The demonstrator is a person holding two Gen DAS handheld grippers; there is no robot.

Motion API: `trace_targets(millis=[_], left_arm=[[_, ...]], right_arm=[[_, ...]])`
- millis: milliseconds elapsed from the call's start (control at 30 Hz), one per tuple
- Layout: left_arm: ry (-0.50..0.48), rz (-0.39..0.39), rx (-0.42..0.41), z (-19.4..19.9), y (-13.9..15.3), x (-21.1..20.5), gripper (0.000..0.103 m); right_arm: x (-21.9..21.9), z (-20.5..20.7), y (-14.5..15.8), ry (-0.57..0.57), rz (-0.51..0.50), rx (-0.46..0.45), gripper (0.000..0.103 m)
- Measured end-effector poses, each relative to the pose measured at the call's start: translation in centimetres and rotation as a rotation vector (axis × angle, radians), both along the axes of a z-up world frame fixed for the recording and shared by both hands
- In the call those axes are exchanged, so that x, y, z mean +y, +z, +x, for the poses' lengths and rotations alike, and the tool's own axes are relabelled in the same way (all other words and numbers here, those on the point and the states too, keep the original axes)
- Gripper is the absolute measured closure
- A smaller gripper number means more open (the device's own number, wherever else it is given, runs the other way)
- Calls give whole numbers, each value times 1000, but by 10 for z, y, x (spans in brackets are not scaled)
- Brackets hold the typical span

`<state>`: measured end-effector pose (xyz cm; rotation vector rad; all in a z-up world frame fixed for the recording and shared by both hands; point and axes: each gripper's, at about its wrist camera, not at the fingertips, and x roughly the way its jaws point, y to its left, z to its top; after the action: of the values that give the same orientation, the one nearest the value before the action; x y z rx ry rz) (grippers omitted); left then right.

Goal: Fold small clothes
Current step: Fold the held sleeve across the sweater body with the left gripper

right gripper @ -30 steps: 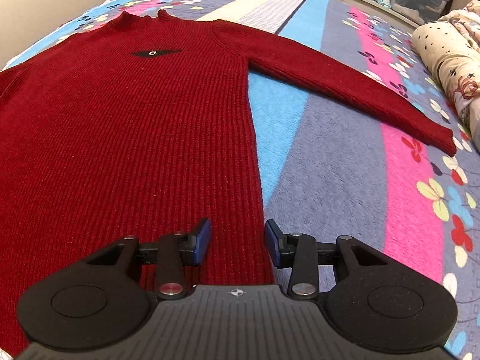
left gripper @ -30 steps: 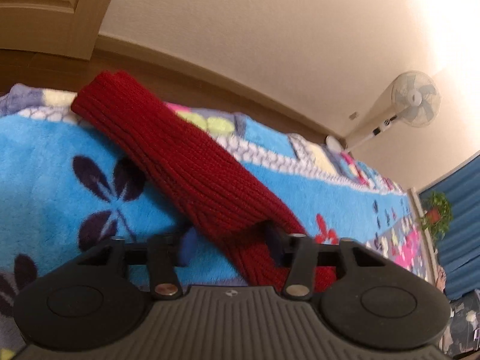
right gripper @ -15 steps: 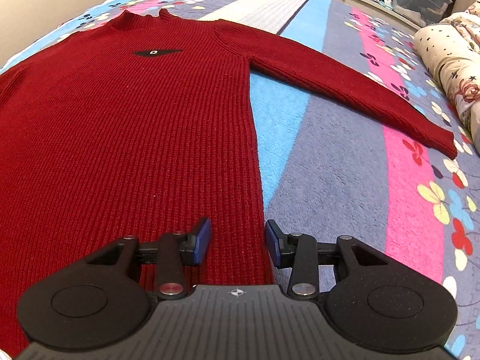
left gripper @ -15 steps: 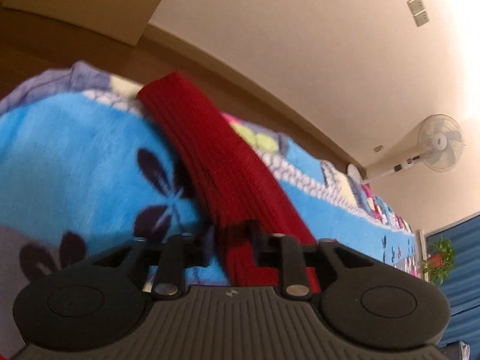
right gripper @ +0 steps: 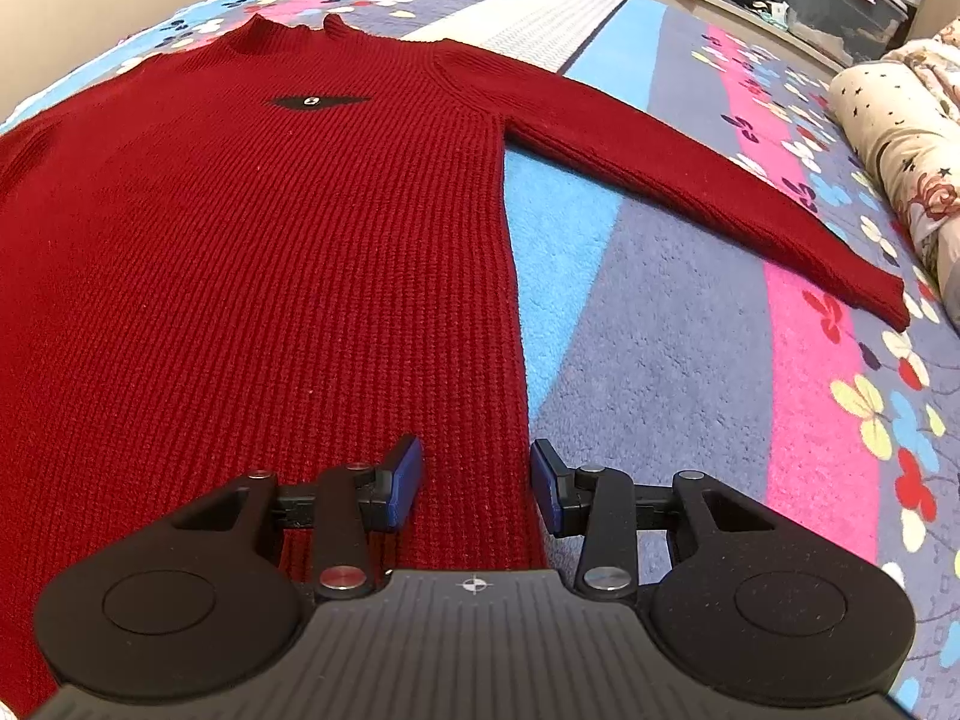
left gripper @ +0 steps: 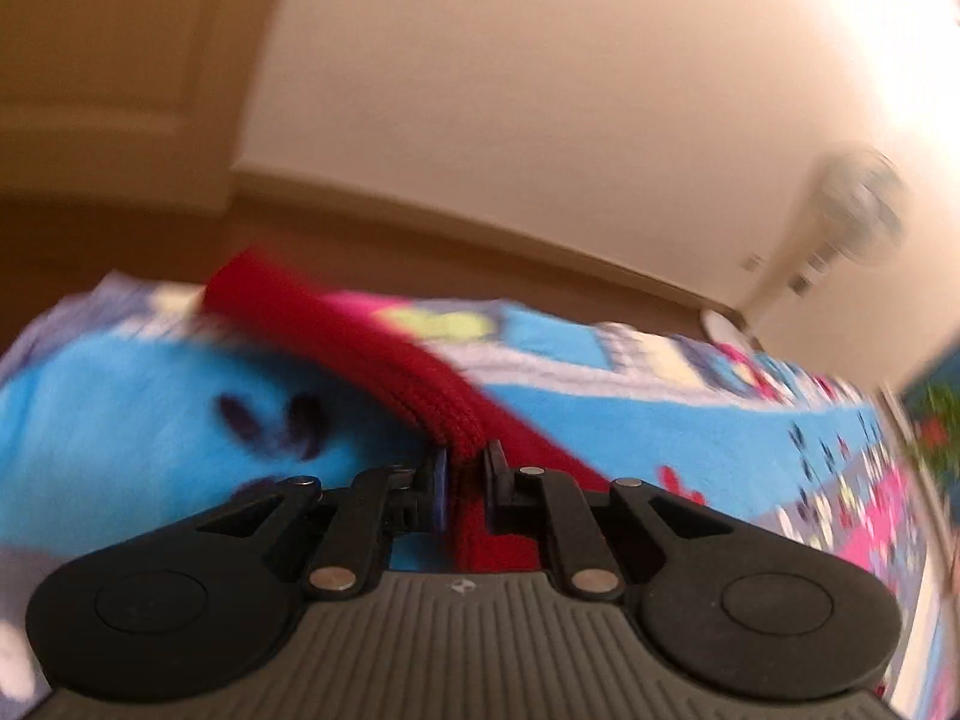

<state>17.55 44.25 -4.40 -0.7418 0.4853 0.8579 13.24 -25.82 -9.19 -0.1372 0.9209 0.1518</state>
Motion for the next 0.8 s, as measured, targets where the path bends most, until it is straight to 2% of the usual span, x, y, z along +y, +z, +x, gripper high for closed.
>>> trace_targets(millis=[67, 133, 233, 300, 367, 433, 467, 500, 533, 600, 667, 733, 800], left_arm=[[-78, 100, 20, 13, 10, -25, 92], [-185, 205, 15, 27, 22, -61, 92], [-392, 346, -45, 44, 41, -127, 93], [-592, 445, -112, 51, 50, -185, 93], [-829, 487, -169, 53, 51, -244, 91], [-1133, 455, -157, 59, 43, -299, 77], [-1228, 467, -140, 60, 40, -319, 62], [-1234, 523, -135, 57, 38, -335, 52], [-1218, 550, -140, 55, 38, -341, 50], [-1199, 484, -157, 61, 39, -331, 49], [-1113, 426, -154, 68, 38, -310, 49], [-1029, 397, -127, 77, 39, -288, 50], [-945, 362, -58, 90, 35, -266, 51]], right_arm=[[-2, 0, 2, 2, 22, -1, 79], [-3, 0, 4, 7, 23, -12, 86], [-4, 0, 3, 6, 22, -11, 86], [-3, 0, 3, 9, 18, -11, 86], [-3, 0, 2, 12, 12, -13, 85], [-2, 0, 0, 18, 5, -14, 82], [-1, -1, -1, 20, 3, -14, 81], [-1, -1, -1, 20, 2, -14, 81], [1, -1, -1, 19, 0, -15, 81], [1, -2, -1, 17, 2, -16, 81], [1, -2, -1, 18, 1, -17, 81], [1, -2, -1, 19, 1, -17, 80], [1, -2, -1, 19, -1, -17, 80]])
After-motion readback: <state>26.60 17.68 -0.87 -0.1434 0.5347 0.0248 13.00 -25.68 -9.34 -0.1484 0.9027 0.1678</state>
